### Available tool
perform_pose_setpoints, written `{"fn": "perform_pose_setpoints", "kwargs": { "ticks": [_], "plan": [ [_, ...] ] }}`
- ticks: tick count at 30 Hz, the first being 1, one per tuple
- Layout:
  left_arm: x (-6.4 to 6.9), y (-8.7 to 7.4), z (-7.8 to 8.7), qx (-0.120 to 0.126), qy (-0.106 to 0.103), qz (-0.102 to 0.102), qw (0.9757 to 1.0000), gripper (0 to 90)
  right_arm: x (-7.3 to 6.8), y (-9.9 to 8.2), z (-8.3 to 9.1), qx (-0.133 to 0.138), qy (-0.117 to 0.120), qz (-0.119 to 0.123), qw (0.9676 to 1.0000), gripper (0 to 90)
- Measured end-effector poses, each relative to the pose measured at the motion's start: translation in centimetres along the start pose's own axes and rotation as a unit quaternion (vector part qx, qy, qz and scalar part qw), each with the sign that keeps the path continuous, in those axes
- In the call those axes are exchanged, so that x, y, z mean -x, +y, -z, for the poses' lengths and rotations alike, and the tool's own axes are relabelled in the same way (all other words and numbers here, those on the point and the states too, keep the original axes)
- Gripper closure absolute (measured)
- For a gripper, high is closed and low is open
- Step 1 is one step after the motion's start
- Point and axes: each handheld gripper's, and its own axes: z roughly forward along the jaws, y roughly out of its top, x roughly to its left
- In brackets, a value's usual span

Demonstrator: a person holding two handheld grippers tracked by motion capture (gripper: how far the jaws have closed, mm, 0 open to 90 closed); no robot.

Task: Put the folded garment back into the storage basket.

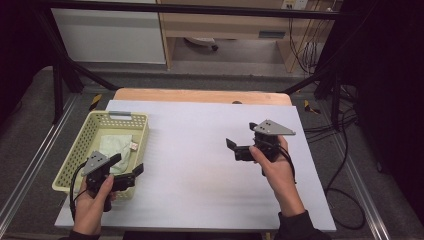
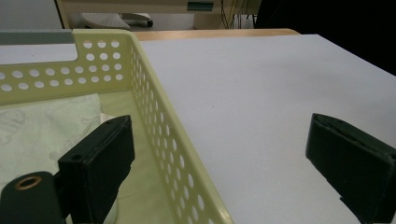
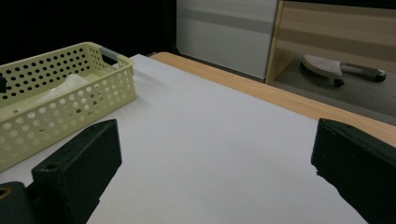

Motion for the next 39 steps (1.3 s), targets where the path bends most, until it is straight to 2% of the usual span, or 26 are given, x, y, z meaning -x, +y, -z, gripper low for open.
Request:
{"fn": "perform_pose_setpoints", "kwargs": {
  "ticks": [11,14,32,39],
  "plan": [
    [0.0,-0.1,0.0,-0.003,0.0,-0.001,1.0,7.9,2.0,-0.3,2.6,-0.003,-0.023,-0.019,0.9996,2.6],
    [0.0,-0.1,-0.1,-0.004,0.0,-0.001,1.0,7.9,2.5,-0.4,3.2,-0.002,-0.029,-0.017,0.9994,2.6],
    [0.1,-0.2,-0.2,-0.012,0.0,-0.005,0.9999,7.9,3.9,-1.1,5.8,0.004,-0.055,-0.022,0.9982,1.8],
    [0.2,-0.1,-0.2,-0.007,-0.003,-0.009,0.9999,7.9,4.4,-1.6,6.9,0.007,-0.063,-0.023,0.9977,1.8]
  ]
}}
